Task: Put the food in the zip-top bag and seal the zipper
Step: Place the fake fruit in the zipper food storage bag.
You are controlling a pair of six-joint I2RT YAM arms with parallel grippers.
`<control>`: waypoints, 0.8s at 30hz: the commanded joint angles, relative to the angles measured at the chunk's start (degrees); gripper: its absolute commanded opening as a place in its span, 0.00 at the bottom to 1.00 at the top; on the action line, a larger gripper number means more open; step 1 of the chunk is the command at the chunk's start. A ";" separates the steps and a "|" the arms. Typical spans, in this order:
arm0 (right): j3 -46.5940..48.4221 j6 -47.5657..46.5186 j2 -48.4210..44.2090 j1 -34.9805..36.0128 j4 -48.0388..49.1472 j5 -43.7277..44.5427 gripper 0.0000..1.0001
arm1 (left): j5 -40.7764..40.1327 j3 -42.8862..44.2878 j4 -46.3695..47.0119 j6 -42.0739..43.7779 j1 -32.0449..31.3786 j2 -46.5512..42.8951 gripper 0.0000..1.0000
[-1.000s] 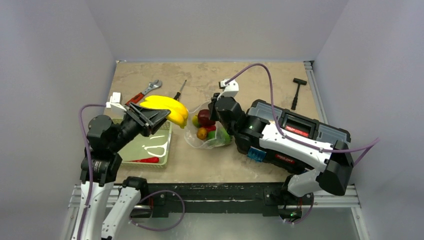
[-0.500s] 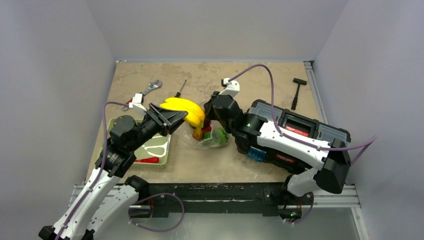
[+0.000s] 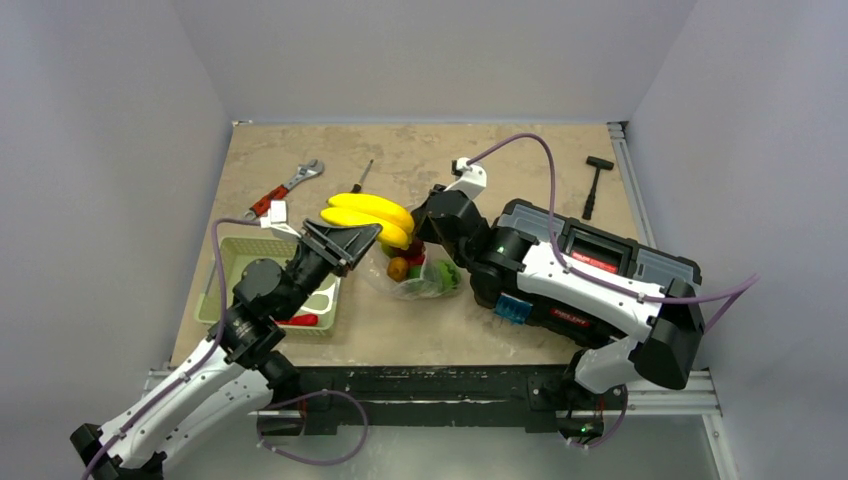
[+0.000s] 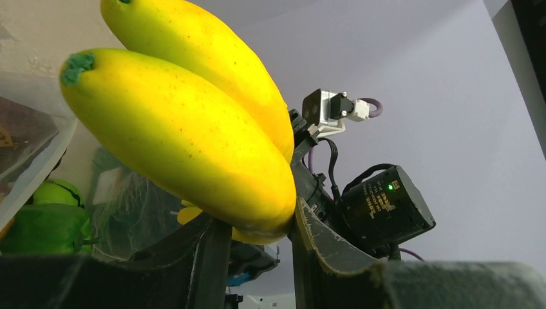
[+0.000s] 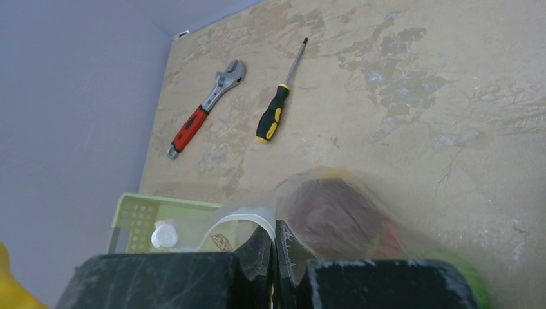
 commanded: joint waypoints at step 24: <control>2.47 4.69 -3.28 -1.25 6.84 -2.15 0.00 | -0.12 -5.34 9.61 -1.58 -9.06 7.35 0.00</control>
